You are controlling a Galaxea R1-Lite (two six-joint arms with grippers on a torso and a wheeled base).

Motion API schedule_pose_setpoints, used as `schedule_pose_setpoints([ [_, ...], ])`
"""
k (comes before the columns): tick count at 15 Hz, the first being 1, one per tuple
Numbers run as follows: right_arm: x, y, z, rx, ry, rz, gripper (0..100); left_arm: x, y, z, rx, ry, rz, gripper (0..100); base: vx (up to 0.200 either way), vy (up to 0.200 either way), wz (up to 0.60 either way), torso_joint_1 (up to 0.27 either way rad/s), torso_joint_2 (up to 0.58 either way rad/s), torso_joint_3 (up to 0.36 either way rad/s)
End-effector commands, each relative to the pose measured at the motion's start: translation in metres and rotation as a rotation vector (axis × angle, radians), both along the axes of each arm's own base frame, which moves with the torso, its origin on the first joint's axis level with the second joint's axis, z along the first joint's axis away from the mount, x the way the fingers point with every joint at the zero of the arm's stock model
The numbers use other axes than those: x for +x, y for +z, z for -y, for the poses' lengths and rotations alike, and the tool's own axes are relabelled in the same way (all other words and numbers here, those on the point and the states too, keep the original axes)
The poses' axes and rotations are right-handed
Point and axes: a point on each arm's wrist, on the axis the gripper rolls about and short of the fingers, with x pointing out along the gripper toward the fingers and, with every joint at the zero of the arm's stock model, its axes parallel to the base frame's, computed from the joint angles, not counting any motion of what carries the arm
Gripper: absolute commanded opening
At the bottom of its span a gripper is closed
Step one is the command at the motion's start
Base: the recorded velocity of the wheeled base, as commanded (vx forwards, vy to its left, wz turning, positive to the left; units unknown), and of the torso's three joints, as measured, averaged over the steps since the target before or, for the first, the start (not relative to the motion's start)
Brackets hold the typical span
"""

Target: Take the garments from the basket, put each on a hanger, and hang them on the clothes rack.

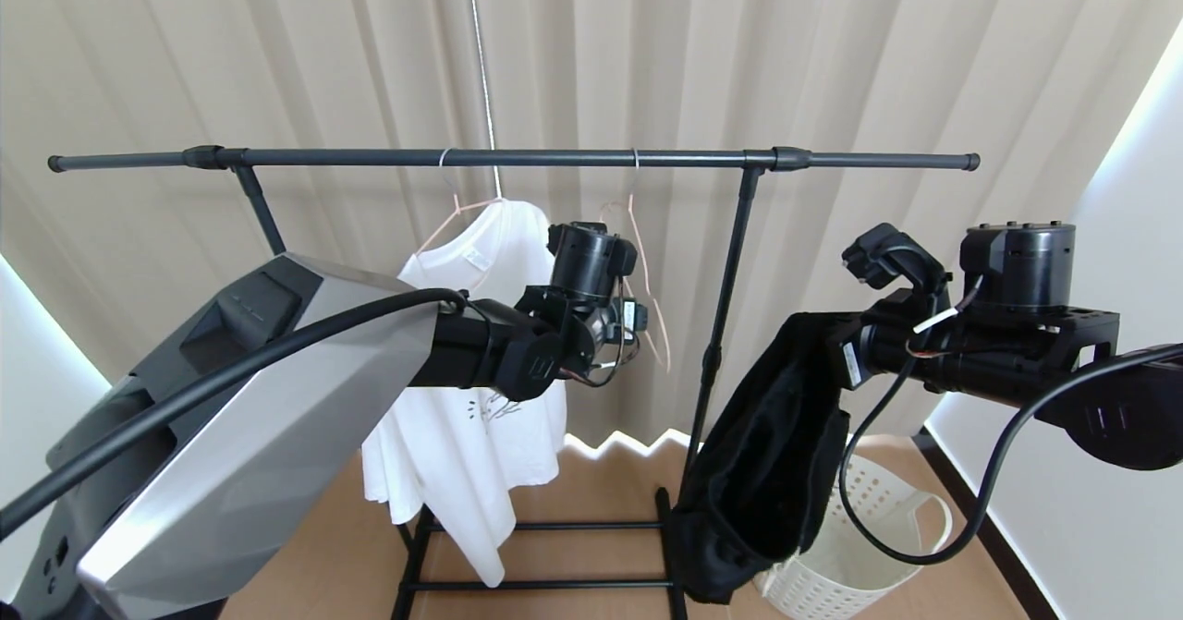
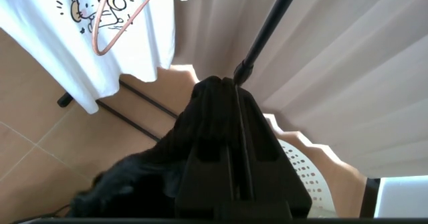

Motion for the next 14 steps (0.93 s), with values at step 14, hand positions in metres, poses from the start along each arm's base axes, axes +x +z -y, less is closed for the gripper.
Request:
schedule_pose_setpoints([
  [14, 0.0, -0.001, 0.0, -0.001, 0.001, -0.002, 0, -0.047, 0.032, -0.002, -0.044, -0.096, 0.16, 100, 0.0, -0.071, 0.0, 0.0, 0.0, 0.001],
])
